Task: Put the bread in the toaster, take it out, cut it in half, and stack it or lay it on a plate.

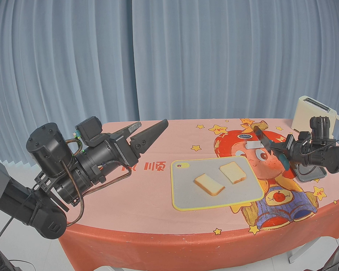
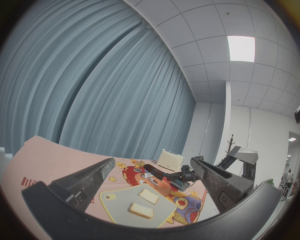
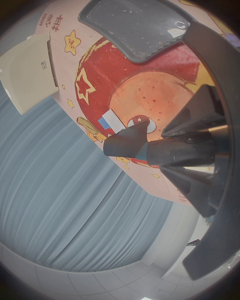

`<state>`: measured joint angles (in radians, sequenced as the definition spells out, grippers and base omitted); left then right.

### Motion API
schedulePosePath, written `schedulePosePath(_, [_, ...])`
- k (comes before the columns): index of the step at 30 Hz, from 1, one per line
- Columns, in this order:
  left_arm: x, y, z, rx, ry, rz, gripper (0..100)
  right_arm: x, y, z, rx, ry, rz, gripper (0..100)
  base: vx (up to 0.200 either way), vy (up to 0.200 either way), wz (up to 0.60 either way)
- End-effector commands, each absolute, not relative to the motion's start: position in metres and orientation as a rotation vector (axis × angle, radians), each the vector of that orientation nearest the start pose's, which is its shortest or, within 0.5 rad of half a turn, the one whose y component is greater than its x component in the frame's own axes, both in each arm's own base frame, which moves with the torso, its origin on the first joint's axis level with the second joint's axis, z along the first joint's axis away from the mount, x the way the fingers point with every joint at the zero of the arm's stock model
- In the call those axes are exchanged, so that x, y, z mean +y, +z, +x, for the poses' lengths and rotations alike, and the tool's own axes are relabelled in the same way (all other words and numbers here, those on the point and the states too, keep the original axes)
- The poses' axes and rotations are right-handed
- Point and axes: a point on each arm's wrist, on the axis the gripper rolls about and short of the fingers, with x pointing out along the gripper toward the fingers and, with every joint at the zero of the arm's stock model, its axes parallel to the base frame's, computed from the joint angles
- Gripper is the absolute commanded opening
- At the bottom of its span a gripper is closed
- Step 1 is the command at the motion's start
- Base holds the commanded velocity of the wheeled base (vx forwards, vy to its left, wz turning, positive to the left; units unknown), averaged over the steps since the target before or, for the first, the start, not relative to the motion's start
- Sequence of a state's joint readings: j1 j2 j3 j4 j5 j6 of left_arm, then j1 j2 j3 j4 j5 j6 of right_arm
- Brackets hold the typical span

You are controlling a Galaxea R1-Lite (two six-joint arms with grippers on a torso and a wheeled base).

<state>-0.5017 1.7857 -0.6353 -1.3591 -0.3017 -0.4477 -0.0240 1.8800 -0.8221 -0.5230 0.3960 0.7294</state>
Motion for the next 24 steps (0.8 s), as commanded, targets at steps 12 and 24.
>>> schedulePosePath(12, [-0.1558,0.1743,0.2701,-0.026,-0.835,-0.446,100,-0.0025,0.1114,0.3307,0.664,0.121,0.864,0,0.0,0.0,0.0])
schedulePosePath(24, [-0.1554,0.1757,0.2694,-0.031,-0.836,-0.446,100,-0.0031,0.109,0.3311,0.674,0.102,0.902,0,0.0,0.0,0.0])
